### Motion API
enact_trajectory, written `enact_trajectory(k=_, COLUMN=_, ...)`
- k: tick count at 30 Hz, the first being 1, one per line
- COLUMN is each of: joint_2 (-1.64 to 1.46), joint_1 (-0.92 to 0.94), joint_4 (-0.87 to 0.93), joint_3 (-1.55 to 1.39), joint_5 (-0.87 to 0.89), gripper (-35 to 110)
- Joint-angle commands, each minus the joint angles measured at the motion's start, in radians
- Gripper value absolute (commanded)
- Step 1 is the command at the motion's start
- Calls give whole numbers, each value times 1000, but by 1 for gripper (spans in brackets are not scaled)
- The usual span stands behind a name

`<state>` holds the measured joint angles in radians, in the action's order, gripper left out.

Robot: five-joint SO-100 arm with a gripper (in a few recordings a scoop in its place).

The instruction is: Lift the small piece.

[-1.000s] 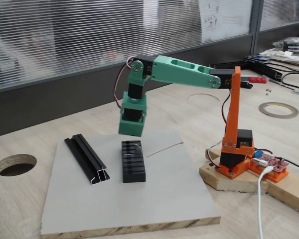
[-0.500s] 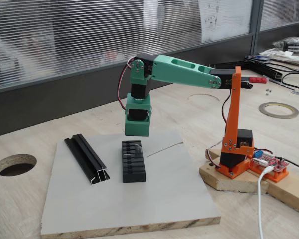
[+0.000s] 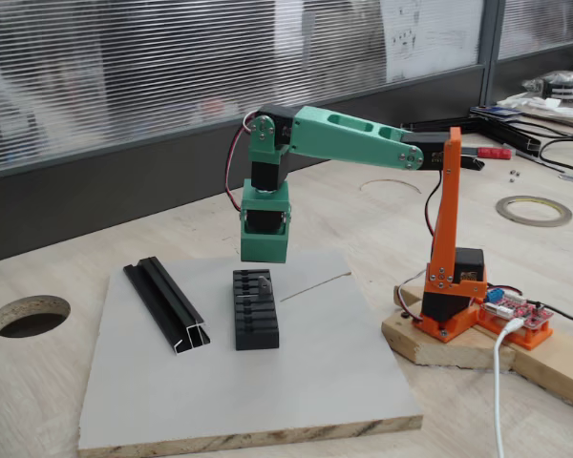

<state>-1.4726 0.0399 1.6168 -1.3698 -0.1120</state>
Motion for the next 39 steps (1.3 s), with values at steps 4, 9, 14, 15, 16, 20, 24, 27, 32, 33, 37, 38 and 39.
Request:
enact_trajectory(k=4, joint_2=-15, joint_1=6, joint_4=14, joint_3=-3, joint_5=-12, gripper=4)
enact_trajectory(k=9, joint_2=-25, joint_1=0, joint_4=14, joint_3=-3, joint_5=-12, gripper=4)
enact_trajectory(k=14, joint_2=-26, joint_1=3, joint_4=14, joint_3=-3, joint_5=-12, gripper=4)
enact_trajectory(k=15, joint_2=-26, joint_1=3, joint_4=14, joint_3=-3, joint_5=-12, gripper=4)
enact_trajectory(k=16, joint_2=-28, joint_1=3, joint_4=14, joint_3=-3, joint_5=-12, gripper=4)
enact_trajectory(k=20, joint_2=-28, joint_1=2, joint_4=14, joint_3=-3, joint_5=-12, gripper=11)
enact_trajectory(k=24, joint_2=-28, joint_1=6, joint_4=14, joint_3=-3, joint_5=-18, gripper=20)
enact_trajectory(k=27, joint_2=-28, joint_1=8, joint_4=14, joint_3=-3, joint_5=-21, gripper=24)
enact_trajectory(k=32, joint_2=-28, joint_1=8, joint_4=14, joint_3=0, joint_5=-21, gripper=26)
enact_trajectory(k=33, joint_2=-28, joint_1=8, joint_4=14, joint_3=3, joint_5=-23, gripper=26)
enact_trajectory(k=37, joint_2=-28, joint_1=8, joint_4=14, joint_3=-3, joint_5=-21, gripper=26)
enact_trajectory(k=38, joint_2=-28, joint_1=8, joint_4=14, joint_3=-3, joint_5=-18, gripper=26)
enact_trajectory(k=39, joint_2=-26, joint_1=9, joint_4=14, joint_3=-3, joint_5=-14, gripper=26)
